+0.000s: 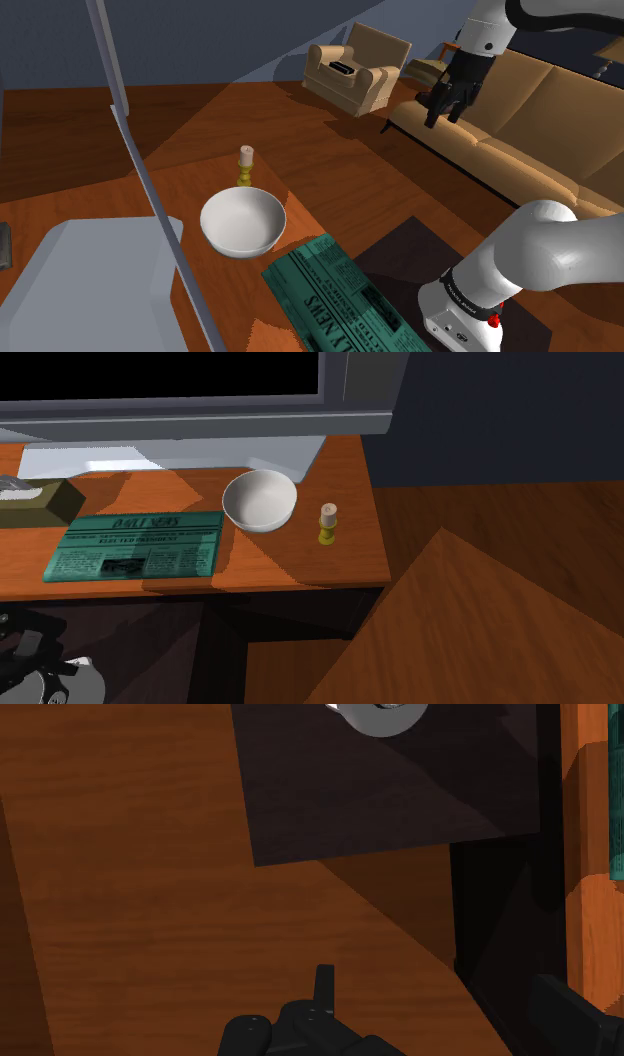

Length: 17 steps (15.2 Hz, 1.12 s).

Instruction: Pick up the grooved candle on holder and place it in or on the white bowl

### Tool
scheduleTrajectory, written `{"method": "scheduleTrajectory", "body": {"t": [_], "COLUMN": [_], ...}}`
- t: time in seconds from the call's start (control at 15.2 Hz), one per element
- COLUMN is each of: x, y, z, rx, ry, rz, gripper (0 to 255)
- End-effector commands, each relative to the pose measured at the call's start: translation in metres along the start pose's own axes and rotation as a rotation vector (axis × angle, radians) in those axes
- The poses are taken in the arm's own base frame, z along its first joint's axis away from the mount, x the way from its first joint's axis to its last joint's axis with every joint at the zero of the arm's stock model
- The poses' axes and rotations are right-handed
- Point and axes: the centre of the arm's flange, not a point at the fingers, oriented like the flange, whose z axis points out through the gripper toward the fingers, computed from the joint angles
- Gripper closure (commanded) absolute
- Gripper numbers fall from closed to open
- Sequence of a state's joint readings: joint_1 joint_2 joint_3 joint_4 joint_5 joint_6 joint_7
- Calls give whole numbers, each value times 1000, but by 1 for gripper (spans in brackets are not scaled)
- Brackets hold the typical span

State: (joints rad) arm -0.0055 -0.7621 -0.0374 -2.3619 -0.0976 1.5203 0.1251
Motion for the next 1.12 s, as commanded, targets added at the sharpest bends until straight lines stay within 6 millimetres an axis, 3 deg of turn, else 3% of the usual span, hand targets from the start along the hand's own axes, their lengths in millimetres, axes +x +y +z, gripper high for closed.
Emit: {"method": "scheduleTrajectory", "body": {"t": [0.0, 1.06], "x": [0, 95], "y": [0, -167], "z": [0, 63], "rx": [0, 48], "ry": [0, 36], "rz": [0, 53], "gripper": [0, 0]}}
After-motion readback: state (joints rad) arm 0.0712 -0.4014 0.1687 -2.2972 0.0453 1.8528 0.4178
